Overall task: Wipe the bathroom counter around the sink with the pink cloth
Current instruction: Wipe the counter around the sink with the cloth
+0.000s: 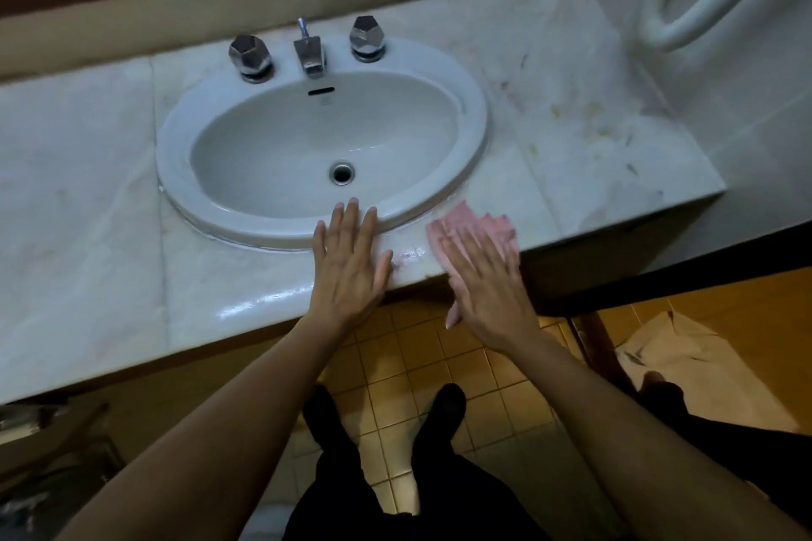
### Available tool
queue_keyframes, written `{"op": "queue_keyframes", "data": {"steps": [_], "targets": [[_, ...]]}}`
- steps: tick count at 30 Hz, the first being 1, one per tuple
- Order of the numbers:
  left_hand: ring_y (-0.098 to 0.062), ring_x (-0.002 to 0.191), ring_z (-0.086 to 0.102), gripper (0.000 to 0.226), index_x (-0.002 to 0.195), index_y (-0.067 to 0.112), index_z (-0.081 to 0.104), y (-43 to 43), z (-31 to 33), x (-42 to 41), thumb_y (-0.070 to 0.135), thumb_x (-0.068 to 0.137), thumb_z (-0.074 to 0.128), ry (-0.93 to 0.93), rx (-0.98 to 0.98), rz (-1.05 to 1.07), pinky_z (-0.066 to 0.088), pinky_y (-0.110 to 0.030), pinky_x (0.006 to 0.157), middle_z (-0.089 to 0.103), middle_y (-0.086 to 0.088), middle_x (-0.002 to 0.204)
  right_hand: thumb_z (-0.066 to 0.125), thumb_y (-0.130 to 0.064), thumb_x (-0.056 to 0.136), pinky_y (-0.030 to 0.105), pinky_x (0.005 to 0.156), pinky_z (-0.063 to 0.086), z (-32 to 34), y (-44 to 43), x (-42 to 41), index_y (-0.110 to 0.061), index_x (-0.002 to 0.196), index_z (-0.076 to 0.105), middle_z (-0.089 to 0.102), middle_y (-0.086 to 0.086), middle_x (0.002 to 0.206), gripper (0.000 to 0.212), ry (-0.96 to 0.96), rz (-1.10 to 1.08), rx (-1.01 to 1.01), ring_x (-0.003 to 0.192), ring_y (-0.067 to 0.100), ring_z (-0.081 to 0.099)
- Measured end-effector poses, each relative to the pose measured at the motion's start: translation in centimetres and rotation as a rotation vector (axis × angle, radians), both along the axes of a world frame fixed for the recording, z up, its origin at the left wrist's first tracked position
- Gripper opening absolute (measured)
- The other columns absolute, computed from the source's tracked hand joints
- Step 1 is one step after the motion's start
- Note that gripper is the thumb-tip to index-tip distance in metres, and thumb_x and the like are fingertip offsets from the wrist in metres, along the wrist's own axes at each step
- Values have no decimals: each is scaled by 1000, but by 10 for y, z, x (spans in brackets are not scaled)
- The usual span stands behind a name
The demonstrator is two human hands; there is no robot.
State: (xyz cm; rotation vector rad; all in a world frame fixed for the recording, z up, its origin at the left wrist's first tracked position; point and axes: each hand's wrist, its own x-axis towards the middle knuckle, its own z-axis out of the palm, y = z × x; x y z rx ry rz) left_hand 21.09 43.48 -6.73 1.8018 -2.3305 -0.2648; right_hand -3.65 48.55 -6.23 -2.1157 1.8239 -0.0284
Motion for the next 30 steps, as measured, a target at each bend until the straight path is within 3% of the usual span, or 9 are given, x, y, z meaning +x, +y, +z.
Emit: {"op": "queue_keyframes", "data": {"steps": [6,10,14,17,19,20,23,26,30], "targets": [[-31,161,13,70,164,14,24,-1,-16,-6,50,105,33,-117,-79,-15,12,-56,128,18,-14,172,8,-58,105,63,128,0,3,-90,-137,-35,165,-15,-14,0,176,68,117,-351,17,162,25,-12],[-30,161,13,72,164,14,24,-1,-21,-8,47,103,42,-142,-121,4,13,-56,128,18,-14,172,9,-63,105,64,126,-6,2,-146,-110,-32,166,-13,-18,3,175,72,67,-501,88,161,32,-16],[-31,161,15,73,164,12,26,-2,-22,-7,47,103,46,-152,-151,0,15,-56,127,20,-14,172,13,-59,107,60,126,-14,3,-112,-45,-31,166,-14,-20,3,174,70,39,-221,12,160,30,-19],[-31,161,15,73,164,12,25,-2,-22,-7,48,103,45,-140,-155,-3,15,-56,127,19,-14,172,29,-52,108,62,129,0,2,-62,-65,-34,167,-10,-13,-1,177,73,39,3,-11,162,25,-13],[-31,161,16,73,164,12,25,-3,-20,-7,48,103,46,-140,-146,-1,15,-56,127,19,-15,172,54,-52,100,66,128,6,2,-72,-103,-38,166,-12,-10,-2,177,94,114,-59,20,163,26,-9],[-32,161,16,74,164,12,25,-2,-20,-7,48,103,46,-145,-144,0,15,-56,127,19,-15,172,55,-53,99,67,127,6,-1,-87,-122,-40,164,-16,-12,-3,176,97,129,-125,35,163,27,-10],[-32,161,14,74,165,13,22,-2,-19,-7,49,104,44,-153,-122,-2,15,-56,127,17,-15,173,18,-54,109,68,126,3,4,-140,-135,-42,162,-21,-17,-4,176,67,61,-374,50,162,27,-15],[-32,161,13,73,165,13,21,-3,-18,-7,50,104,40,-146,-107,-14,13,-56,128,16,-15,173,18,-50,110,64,127,-5,2,-139,-87,-32,165,-16,-17,0,176,67,54,-432,60,162,31,-14],[-33,160,18,69,163,13,29,-3,-17,-6,47,103,40,-76,-86,-14,13,-55,127,23,-14,171,22,-48,110,56,129,-9,4,-57,-55,-36,166,-13,-18,-6,175,67,15,-149,-15,161,22,-18]]}}
